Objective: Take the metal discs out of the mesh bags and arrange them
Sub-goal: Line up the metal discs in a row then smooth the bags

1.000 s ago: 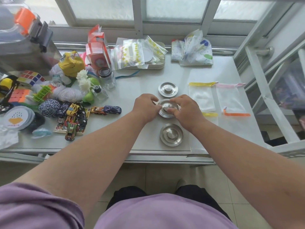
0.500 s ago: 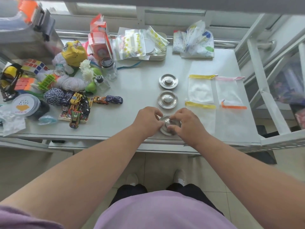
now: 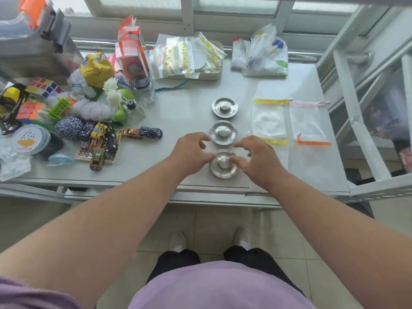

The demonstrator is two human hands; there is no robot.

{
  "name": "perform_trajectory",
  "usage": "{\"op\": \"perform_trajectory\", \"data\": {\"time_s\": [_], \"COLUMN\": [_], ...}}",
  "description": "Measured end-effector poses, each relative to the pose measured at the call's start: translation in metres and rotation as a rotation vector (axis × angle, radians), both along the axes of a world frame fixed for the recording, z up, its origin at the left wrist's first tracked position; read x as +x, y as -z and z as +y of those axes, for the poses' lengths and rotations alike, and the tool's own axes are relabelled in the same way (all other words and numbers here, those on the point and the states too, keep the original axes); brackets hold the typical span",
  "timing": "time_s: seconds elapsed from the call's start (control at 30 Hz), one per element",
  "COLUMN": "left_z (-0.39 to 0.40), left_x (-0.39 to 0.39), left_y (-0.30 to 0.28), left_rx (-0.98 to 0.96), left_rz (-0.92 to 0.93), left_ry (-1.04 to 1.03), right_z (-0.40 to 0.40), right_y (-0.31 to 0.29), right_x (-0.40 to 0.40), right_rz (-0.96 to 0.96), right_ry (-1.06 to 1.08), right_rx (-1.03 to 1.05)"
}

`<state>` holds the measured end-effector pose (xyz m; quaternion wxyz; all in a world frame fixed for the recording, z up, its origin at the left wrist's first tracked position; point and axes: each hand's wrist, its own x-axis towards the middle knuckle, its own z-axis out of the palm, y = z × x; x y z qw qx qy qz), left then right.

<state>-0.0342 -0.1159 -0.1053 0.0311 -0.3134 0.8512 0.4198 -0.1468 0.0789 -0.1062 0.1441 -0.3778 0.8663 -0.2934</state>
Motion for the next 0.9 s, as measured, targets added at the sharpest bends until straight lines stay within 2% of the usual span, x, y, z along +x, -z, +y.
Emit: {"op": "perform_trajectory", "data": {"time_s": [0.1,0.23,0.37,0.9], "left_z": [-0.012,-0.009,-0.003,-0.006], "left_x": [-0.011,-0.025,-0.031,-0.027], "left_y": [-0.005,-0.005,-0.004,0.0], "left_rx": [-0.04,-0.039,-0.052,-0.05], "left_rz": [0.021,0.022,0.029,0.047], "left_ry": [0.123,0.244,0.235,0.147], "right_z": [-0.004,-0.02,-0.024,-0.038], "right_y": [-0.005,-0.013,-0.019,-0.017], "right_x": [-0.024,-0.037,-0.035,-0.032], "right_rz": [0.058,-0.021,-0.025,-0.039], "right_ry": [-0.02,-0.133,-0.238,-0.215], "right_rx": [0.107,0.227,0.235,0.247]}}
